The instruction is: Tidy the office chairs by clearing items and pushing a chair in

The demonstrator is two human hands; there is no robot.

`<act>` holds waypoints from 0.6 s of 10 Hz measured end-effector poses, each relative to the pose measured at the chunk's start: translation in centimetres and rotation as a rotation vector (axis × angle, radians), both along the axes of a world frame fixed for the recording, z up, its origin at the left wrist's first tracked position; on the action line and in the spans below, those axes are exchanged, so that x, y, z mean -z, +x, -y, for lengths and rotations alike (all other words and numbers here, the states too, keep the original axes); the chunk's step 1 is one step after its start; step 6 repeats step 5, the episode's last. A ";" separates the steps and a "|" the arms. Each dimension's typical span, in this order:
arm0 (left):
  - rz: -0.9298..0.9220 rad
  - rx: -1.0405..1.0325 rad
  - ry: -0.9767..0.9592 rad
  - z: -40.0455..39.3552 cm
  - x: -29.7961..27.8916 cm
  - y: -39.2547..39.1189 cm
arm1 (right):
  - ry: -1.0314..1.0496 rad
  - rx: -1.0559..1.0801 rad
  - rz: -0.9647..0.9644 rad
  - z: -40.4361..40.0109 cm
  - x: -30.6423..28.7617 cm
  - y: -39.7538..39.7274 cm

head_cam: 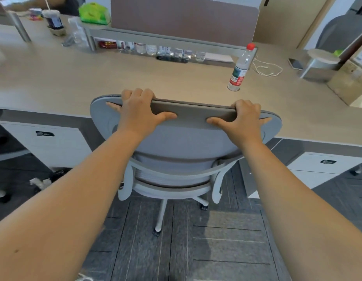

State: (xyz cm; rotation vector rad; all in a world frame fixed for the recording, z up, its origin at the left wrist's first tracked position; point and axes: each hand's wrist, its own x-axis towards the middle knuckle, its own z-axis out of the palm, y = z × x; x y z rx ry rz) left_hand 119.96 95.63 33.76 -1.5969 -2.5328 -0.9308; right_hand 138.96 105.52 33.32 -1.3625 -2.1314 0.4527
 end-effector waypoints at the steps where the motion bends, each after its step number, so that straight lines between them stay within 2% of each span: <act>1: 0.006 -0.004 -0.011 -0.2 -0.2 0.0 | -0.009 0.028 0.023 -0.2 0.1 -0.1; 4: 0.002 -0.060 -0.151 0.6 -1.4 1.8 | -0.044 0.060 0.113 1.6 -0.7 0.2; 5: 0.098 0.017 0.005 4.7 -2.0 4.4 | -0.026 -0.014 -0.055 4.6 -0.2 1.7; 6: 0.098 0.017 0.005 4.7 -2.0 4.4 | -0.026 -0.014 -0.055 4.6 -0.2 1.7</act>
